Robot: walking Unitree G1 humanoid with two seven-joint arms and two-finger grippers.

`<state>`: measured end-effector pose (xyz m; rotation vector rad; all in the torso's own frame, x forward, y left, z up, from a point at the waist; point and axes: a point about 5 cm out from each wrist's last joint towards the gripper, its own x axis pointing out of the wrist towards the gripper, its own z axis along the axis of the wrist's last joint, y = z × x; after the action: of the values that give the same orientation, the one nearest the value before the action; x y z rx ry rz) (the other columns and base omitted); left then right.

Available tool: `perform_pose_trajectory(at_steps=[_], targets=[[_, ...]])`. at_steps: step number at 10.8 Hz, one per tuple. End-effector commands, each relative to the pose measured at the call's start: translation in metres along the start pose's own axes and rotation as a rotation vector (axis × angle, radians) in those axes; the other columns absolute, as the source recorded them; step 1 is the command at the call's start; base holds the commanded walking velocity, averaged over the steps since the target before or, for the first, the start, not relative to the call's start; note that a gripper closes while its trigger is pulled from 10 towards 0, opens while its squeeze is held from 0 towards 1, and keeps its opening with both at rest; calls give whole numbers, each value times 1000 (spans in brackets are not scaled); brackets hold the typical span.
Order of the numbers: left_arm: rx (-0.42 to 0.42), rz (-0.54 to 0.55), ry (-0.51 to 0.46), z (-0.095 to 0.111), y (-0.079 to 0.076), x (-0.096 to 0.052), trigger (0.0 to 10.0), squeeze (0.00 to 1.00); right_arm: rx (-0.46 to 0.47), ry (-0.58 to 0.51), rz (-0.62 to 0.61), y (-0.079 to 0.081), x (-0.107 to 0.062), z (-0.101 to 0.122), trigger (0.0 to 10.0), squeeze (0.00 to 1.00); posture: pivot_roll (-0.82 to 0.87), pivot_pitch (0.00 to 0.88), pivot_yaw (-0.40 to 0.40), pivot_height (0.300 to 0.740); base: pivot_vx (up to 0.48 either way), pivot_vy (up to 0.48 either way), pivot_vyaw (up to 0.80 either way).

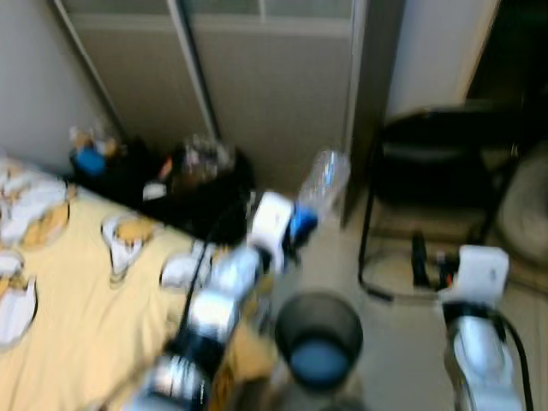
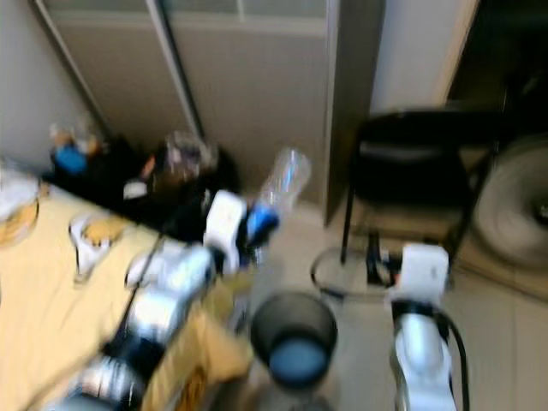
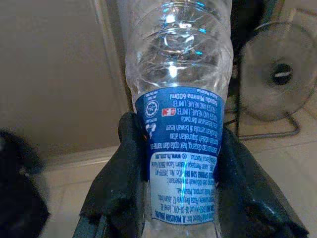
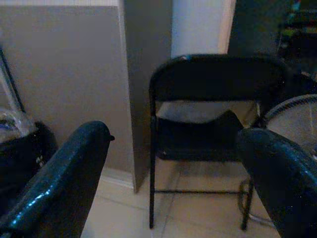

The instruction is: Clean up the room

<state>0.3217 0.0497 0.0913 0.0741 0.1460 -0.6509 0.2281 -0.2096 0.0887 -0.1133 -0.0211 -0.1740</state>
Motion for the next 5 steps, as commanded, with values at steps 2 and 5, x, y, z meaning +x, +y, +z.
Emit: perform_pose_trajectory(at_steps=[2,5], targets=[[-123,82,152,-23,13,8,10000,0,15,17,37,12,-3,-1,10000,55,-247,0,110,723,0,0,0],[-200,3,76,-24,-8,10,10000,0,10,24,33,10,-3,-1,10000,51,-272,0,131,723,0,0,0]])
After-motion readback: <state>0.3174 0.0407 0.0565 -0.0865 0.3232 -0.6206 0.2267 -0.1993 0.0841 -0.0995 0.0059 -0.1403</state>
